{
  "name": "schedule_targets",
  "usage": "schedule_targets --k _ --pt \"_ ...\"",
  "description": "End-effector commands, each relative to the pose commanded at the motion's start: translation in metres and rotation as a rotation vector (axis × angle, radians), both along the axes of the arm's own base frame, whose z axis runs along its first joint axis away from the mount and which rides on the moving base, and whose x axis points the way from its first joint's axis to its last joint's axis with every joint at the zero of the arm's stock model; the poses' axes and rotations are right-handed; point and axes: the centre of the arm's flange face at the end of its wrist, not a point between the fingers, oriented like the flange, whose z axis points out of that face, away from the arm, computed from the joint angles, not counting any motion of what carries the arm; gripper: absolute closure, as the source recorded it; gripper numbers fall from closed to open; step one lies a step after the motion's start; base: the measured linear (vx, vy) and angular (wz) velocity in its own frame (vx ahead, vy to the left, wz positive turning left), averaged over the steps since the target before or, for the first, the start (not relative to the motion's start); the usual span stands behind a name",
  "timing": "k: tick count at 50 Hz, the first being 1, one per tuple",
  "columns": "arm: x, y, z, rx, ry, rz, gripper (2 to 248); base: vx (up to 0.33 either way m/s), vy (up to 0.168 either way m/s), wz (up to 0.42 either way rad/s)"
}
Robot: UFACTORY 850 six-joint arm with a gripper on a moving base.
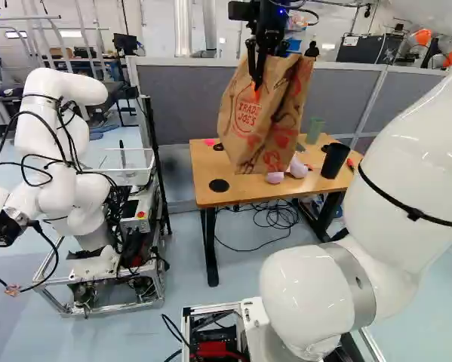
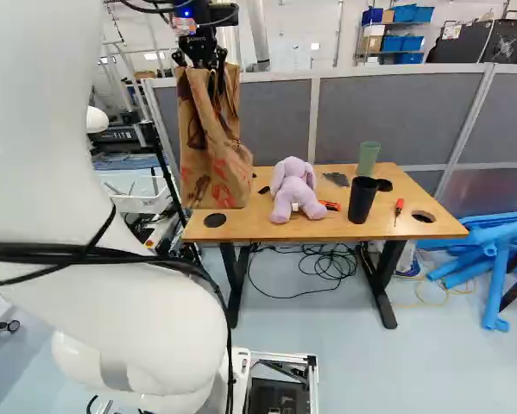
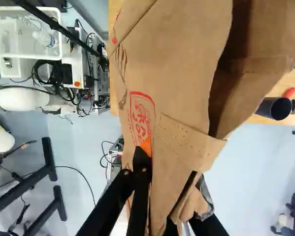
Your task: Pick up the bag on the ground and place it on the table
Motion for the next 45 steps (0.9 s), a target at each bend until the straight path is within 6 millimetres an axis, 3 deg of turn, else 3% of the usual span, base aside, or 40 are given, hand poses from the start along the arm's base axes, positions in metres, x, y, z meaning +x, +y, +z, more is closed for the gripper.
schedule_targets --k 25,45 --pt "0.002 0.000 0.000 0.007 0.000 -0.051 229 0.000 0.000 0.000" --pt "0.036 0.010 0.000 0.007 0.000 -0.032 229 0.000 0.000 0.000"
